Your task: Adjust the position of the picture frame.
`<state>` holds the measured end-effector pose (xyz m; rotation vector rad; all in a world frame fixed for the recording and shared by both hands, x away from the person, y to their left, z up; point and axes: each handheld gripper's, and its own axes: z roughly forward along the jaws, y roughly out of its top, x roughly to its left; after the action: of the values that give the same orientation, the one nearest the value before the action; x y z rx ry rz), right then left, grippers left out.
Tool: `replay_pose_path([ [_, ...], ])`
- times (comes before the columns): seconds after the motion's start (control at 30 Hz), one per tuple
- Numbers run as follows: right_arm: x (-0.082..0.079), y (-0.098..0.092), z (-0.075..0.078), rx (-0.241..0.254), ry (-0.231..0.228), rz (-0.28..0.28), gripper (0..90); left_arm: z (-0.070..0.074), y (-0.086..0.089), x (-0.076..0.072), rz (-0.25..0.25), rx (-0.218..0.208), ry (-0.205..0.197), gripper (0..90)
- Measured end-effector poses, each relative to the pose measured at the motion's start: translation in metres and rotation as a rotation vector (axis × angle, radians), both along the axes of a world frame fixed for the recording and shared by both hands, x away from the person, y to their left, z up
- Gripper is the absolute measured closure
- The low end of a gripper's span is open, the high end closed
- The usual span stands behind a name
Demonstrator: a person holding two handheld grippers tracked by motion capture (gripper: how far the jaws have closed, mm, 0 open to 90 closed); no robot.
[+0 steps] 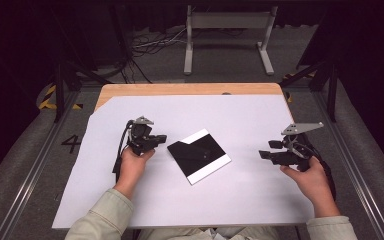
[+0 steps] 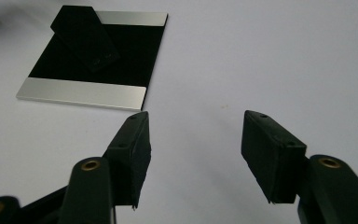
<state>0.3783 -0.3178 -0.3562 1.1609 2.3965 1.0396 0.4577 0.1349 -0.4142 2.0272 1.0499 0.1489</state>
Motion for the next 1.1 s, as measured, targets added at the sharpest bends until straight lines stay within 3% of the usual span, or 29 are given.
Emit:
replay_pose_path([
  [0.13,-0.004,-0.003,-0.001,0.000,0.002,-0.009,42.5,-0.007,-0.006,0.008,-0.021,0.028,0.011,90.0],
  [0.33,-0.008,-0.007,-0.002,0.003,0.005,-0.021,42.3,-0.021,-0.012,0.017,-0.037,0.028,0.092,90.0],
  [0.43,-0.009,-0.006,-0.002,-0.002,0.004,-0.020,42.3,-0.025,-0.013,0.019,-0.028,0.024,0.106,90.0],
  [0.63,-0.009,-0.005,-0.004,-0.005,0.011,-0.017,42.1,-0.029,-0.010,0.022,-0.020,0.003,0.153,90.0],
  [0.9,-0.009,-0.004,-0.003,-0.002,0.009,-0.014,42.0,-0.029,-0.009,0.022,-0.024,-0.017,0.187,90.0],
  [1.0,-0.009,-0.004,-0.003,-0.003,0.008,-0.008,41.9,-0.029,-0.009,0.019,-0.045,-0.023,0.216,90.0],
  [1.1,-0.008,-0.003,-0.003,-0.002,0.011,-0.004,41.9,-0.027,-0.012,0.015,-0.067,-0.001,0.221,90.0],
])
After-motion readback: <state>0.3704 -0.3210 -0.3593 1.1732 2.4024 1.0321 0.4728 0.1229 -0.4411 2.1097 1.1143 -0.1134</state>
